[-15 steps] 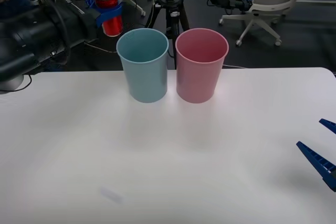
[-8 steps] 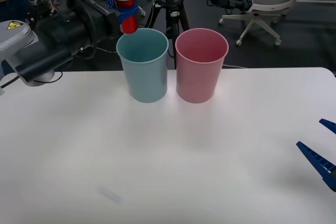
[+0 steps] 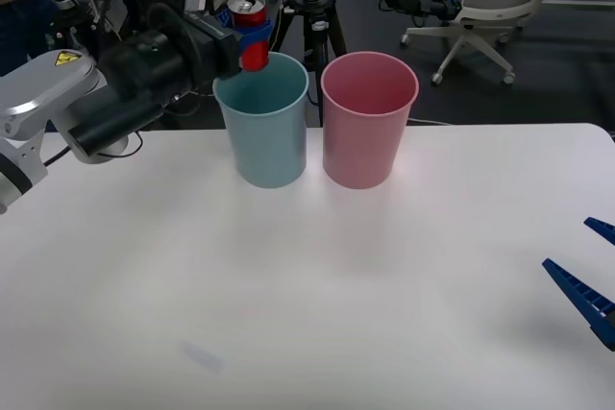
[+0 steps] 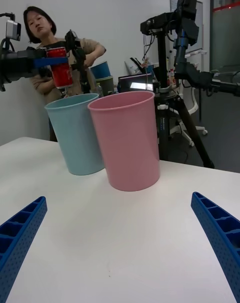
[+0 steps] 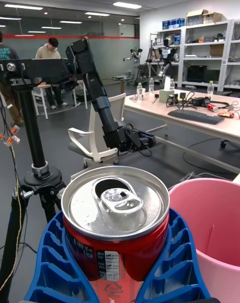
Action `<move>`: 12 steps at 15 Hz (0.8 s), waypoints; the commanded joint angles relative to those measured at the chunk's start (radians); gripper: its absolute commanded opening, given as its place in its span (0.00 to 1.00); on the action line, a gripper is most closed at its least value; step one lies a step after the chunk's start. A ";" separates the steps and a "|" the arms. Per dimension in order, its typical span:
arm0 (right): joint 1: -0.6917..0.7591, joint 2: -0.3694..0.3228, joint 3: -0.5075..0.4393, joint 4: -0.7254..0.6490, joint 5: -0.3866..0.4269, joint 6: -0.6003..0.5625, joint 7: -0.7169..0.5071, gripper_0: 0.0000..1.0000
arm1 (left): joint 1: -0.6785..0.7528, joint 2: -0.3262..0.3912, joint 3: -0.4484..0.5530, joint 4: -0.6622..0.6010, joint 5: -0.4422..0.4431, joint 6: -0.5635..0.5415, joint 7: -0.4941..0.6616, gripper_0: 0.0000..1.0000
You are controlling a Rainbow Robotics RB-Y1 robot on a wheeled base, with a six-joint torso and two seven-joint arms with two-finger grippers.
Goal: Grasp the object on the table and drop it into the matching bin: aluminum can to the light blue bin, PET bottle to the pink bin.
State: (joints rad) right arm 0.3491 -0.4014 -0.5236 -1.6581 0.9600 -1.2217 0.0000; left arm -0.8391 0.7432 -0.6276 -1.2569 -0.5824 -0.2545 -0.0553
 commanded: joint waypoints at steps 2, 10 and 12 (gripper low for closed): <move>0.000 0.000 0.000 0.000 0.000 0.000 0.000 1.00 | 0.000 -0.030 0.000 0.010 -0.011 0.023 0.000 0.00; 0.000 0.000 0.000 0.000 0.000 0.000 0.000 1.00 | 0.000 -0.047 0.000 0.011 -0.019 0.035 0.005 1.00; 0.000 0.000 0.000 0.000 0.000 0.000 0.000 1.00 | 0.000 -0.048 0.000 0.011 -0.013 0.035 0.006 1.00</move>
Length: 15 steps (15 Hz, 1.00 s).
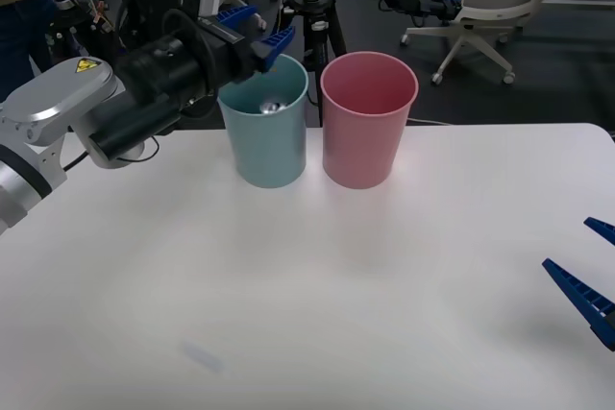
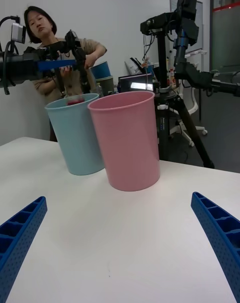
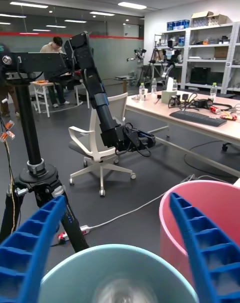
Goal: Grasp the object on the table and drop it into the matching bin: aluminum can to the light blue bin, PET bottle to the pink bin.
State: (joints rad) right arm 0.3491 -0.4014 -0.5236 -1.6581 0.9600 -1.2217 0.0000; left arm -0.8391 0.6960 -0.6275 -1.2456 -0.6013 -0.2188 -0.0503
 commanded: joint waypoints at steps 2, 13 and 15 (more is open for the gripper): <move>0.000 0.000 0.000 0.000 0.000 0.000 0.000 1.00 | 0.000 -0.003 0.000 -0.001 0.011 -0.004 0.001 1.00; 0.000 0.000 0.000 0.000 0.000 0.000 0.000 1.00 | 0.022 0.062 0.000 -0.001 0.140 -0.108 -0.148 1.00; 0.000 0.000 0.000 0.000 0.000 0.000 0.000 1.00 | 0.035 0.096 0.000 -0.008 0.195 -0.155 -0.203 1.00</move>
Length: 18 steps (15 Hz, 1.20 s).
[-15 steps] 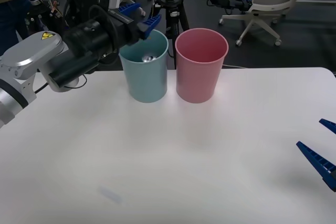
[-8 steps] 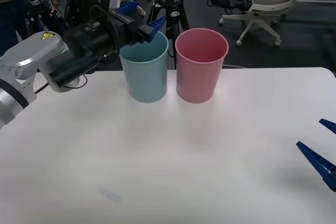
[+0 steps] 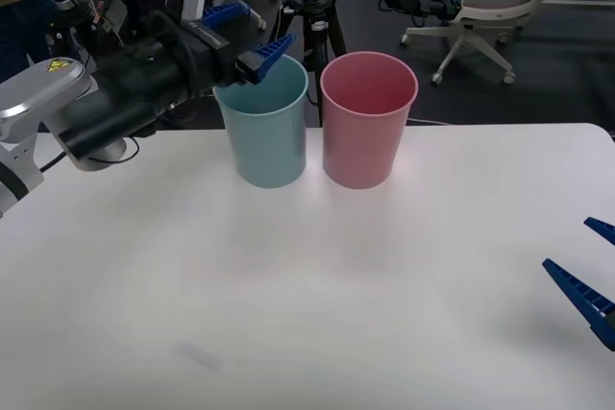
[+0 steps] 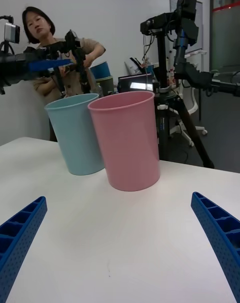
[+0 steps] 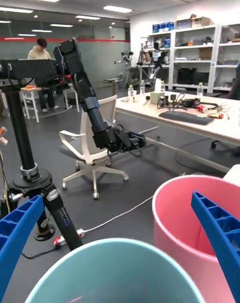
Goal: Grasp the object on the table and drop it into the matching bin: aluminum can to the light blue bin, PET bottle to the pink bin.
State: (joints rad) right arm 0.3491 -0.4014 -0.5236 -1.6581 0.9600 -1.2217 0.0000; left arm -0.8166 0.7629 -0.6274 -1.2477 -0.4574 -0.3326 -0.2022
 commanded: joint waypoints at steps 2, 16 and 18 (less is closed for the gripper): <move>0.000 0.000 0.000 0.000 0.000 0.000 0.000 1.00 | 0.031 0.070 0.000 -0.018 0.118 -0.083 -0.114 1.00; 0.000 0.000 0.000 0.000 0.000 0.000 0.000 1.00 | 0.485 0.331 0.278 -0.318 0.284 -0.148 -0.201 1.00; 0.000 0.000 0.000 0.000 0.000 0.000 0.000 1.00 | 0.611 0.331 0.370 -0.366 0.283 -0.148 -0.204 1.00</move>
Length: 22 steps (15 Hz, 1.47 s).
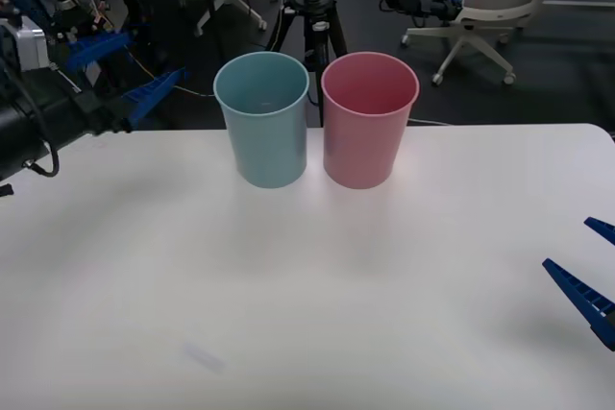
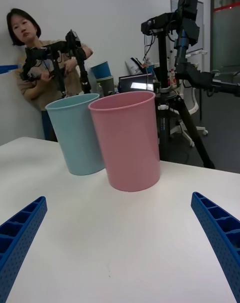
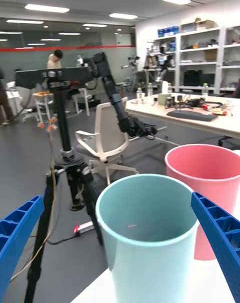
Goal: Grasp the object on the table and drop it into the matching bin: aluminum can to the light blue bin, PET bottle to the pink bin.
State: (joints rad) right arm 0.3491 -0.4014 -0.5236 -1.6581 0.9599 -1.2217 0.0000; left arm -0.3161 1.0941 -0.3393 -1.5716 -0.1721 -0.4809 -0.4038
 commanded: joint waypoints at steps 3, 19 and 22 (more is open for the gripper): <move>0.000 0.000 0.000 0.000 0.000 0.000 0.000 1.00 | 0.256 -0.014 0.167 -0.105 -0.012 0.001 -0.006 1.00; 0.000 0.000 0.000 0.000 0.000 0.000 0.000 1.00 | 0.658 -0.537 0.645 -0.120 -0.661 -0.355 0.152 1.00; 0.000 0.000 0.000 0.000 0.000 0.000 0.000 1.00 | 0.709 -0.537 0.651 -0.171 -0.664 -0.374 0.161 1.00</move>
State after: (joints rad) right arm 0.3491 -0.4014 -0.5236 -1.6581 0.9599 -1.2217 0.0000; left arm 0.3781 0.5568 0.3101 -1.7254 -0.8360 -0.8537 -0.2433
